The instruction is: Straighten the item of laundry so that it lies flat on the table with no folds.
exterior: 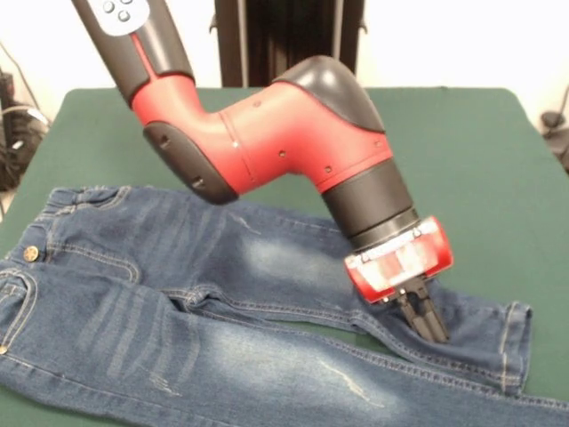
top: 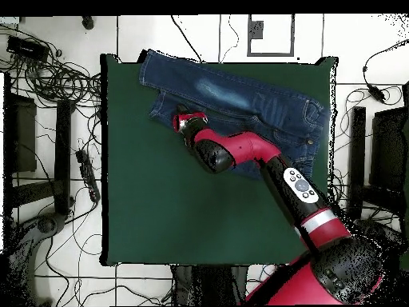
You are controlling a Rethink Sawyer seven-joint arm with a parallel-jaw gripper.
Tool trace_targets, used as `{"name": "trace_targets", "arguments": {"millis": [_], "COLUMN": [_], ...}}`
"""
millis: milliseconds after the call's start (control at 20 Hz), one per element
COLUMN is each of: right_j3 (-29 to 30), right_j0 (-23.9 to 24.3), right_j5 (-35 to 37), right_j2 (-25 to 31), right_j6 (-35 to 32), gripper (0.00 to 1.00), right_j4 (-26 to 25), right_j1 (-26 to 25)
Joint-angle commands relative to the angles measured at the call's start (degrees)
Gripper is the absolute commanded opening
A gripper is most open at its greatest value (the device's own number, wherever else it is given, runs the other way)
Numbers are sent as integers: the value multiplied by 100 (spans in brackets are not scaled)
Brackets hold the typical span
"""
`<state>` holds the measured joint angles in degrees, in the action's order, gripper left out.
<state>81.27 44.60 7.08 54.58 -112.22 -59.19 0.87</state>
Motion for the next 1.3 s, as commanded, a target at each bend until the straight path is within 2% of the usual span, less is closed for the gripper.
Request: {"name": "trace_targets", "arguments": {"millis": [50,550,850,1050,1200,1300], "right_j3": [54,20,-47,-279,-406,-368], "right_j0": [-32,-45,-362,-593,-656,-588], "right_j5": [385,684,2033,2605,2636,2393], "right_j2": [230,277,44,-67,-41,76], "right_j6": [1586,1677,1596,1488,1478,1503], "gripper": [0,0,0,0,0,0], "right_j4": [-489,-330,580,971,1044,976], "right_j1": [-654,-628,-128,13,-4,-35]}}
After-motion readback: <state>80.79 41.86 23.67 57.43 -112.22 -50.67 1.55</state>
